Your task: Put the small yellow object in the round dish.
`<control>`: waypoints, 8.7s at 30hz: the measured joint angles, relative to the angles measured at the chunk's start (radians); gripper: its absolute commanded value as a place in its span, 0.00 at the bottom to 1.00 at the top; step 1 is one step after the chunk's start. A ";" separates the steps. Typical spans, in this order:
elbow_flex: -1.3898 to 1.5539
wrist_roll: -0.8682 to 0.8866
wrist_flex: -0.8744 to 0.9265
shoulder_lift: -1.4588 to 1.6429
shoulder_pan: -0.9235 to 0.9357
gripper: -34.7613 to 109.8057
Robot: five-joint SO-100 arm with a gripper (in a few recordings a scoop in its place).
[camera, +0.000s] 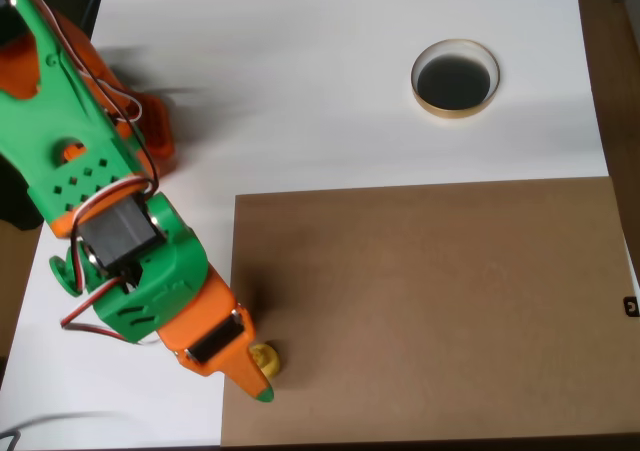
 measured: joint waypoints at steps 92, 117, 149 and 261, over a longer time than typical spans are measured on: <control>-0.453 -0.104 0.298 -0.167 -0.704 0.24; -0.785 -0.040 0.348 -0.453 -1.081 0.24; -1.048 0.009 0.402 -0.627 -1.183 0.37; 0.893 0.061 -0.012 1.439 0.529 0.37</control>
